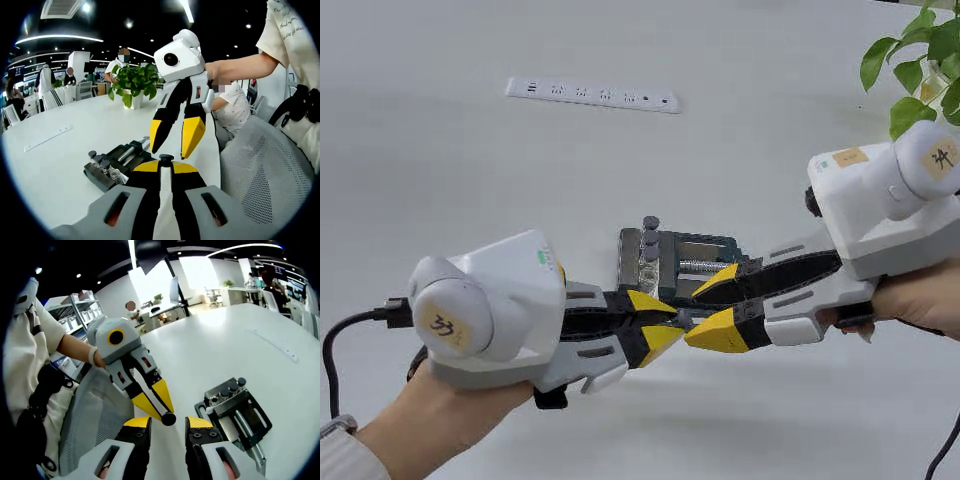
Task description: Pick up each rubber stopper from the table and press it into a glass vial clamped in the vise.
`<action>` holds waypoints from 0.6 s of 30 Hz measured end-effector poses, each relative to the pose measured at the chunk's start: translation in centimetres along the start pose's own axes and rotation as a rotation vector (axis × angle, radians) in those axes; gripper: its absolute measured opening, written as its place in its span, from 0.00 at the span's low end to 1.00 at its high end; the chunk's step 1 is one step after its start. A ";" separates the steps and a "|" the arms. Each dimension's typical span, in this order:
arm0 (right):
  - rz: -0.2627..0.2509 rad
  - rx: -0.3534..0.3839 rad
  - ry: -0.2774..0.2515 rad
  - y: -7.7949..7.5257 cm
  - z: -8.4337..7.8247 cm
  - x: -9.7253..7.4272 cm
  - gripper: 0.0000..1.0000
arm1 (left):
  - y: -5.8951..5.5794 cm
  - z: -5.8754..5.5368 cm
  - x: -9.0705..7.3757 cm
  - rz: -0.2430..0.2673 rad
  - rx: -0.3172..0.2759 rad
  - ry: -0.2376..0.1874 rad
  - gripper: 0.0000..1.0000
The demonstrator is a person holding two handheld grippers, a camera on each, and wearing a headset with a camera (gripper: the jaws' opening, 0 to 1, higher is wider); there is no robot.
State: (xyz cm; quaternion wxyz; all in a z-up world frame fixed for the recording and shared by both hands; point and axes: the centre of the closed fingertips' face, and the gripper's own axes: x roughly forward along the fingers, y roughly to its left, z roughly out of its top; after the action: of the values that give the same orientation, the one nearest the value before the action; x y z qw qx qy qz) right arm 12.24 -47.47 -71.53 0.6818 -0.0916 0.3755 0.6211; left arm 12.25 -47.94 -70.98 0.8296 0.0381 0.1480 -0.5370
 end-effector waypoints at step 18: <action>0.040 0.006 0.019 0.3 -0.2 -0.2 0.09 | -0.2 0.2 -0.1 -0.011 0.005 -0.015 0.03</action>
State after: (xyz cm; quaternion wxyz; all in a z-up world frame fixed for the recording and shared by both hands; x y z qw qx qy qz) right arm 11.91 -47.71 -71.49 0.6659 -0.0879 0.3854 0.6327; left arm 12.05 -47.99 -70.73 0.8276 0.0354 0.1408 -0.5422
